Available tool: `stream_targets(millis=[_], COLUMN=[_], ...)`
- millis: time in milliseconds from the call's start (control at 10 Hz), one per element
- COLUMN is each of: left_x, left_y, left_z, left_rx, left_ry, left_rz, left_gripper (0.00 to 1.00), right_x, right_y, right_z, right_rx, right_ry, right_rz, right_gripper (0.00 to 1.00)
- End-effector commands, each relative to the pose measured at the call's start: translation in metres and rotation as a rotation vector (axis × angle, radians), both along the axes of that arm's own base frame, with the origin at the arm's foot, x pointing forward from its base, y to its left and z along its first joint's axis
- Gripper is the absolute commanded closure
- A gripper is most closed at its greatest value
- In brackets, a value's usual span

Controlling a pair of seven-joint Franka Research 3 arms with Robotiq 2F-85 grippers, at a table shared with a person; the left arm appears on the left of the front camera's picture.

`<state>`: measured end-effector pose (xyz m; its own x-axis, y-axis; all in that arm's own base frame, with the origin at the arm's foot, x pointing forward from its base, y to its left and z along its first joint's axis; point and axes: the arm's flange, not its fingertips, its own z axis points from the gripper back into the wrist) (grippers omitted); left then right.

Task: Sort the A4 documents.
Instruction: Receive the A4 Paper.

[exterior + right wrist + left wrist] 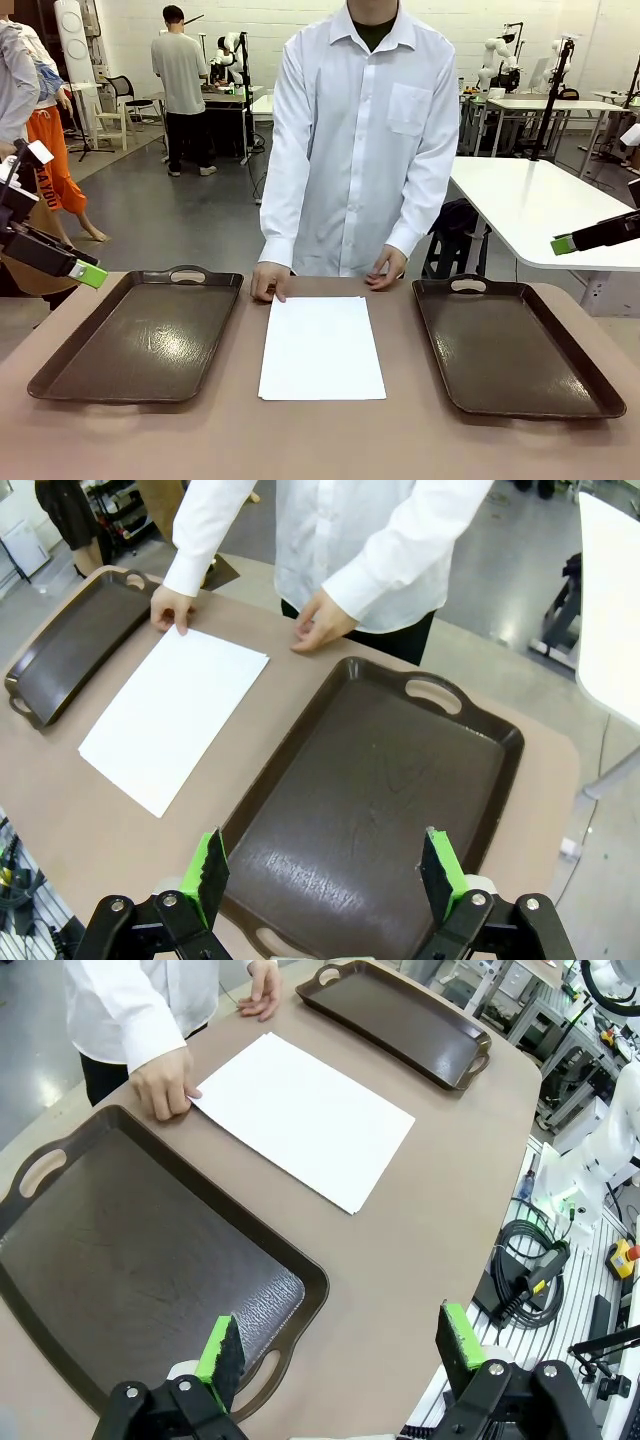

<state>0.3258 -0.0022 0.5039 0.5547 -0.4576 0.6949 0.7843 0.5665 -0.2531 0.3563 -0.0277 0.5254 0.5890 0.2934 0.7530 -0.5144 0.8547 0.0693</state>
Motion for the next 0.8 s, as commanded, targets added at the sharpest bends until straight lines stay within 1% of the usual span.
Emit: stream_targets(millis=[0, 700], left_x=[0.0022, 0.0022], left_y=[0.0011, 0.0011], left_z=[-0.0011, -0.0011], left_rx=[-0.016, -0.016], left_ry=[-0.010, -0.010], left_rz=[-0.015, -0.015], left_gripper=[0.00, 0.00], right_x=[0.0001, 0.0001], right_y=[0.0001, 0.0001], right_z=[-0.0006, -0.0006], right_rx=[-0.001, -0.001], right_ry=[0.002, 0.002], right_rz=[0.003, 0.003], right_gripper=[0.00, 0.00])
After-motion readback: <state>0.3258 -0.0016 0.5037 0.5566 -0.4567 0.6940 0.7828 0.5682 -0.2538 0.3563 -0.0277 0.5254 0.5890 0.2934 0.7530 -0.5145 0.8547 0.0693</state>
